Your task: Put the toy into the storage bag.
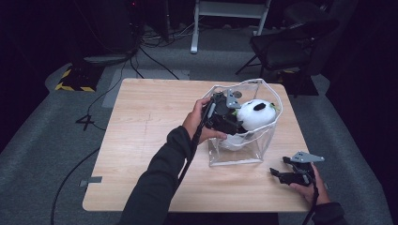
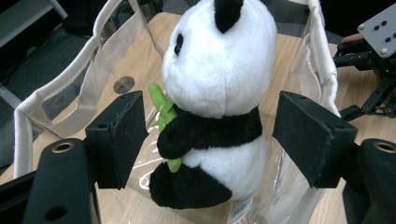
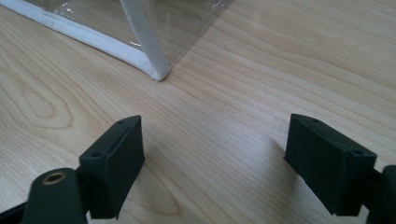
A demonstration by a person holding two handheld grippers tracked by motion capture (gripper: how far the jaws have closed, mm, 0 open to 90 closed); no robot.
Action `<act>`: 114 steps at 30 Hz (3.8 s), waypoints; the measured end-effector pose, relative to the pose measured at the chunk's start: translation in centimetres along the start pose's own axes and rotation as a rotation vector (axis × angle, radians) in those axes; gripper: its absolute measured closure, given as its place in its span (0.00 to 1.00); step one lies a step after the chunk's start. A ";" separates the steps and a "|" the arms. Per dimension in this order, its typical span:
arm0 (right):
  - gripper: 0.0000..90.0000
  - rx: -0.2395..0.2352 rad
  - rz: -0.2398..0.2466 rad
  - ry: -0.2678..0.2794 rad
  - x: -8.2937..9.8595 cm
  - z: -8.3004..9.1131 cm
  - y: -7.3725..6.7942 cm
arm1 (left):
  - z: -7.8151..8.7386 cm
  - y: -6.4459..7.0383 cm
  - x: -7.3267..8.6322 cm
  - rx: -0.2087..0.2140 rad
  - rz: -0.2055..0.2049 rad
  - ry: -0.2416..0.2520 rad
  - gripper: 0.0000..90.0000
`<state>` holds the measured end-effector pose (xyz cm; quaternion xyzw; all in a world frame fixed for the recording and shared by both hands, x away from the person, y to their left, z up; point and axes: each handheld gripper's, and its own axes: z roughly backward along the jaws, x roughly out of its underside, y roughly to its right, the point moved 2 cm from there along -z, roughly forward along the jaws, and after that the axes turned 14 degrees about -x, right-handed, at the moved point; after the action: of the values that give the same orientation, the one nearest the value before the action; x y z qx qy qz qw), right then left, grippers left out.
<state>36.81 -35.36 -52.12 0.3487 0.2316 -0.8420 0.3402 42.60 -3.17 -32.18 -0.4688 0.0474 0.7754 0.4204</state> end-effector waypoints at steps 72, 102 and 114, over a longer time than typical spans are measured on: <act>0.22 0.000 0.000 0.000 0.0 0.0 0.0 | 6.3 -6.8 6.3 -0.299 0.159 0.040 0.18; 0.22 0.002 0.000 0.002 0.0 0.0 0.0 | 5.8 -7.1 9.8 -0.315 0.134 -0.031 0.18; 0.22 0.002 -0.001 0.002 0.0 0.0 0.0 | 5.3 -6.9 11.4 -0.323 0.122 -0.070 0.18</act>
<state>36.81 -35.34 -52.13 0.3500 0.2311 -0.8420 0.3393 41.39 10.68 -35.78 -0.4991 -0.0641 0.8129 0.2934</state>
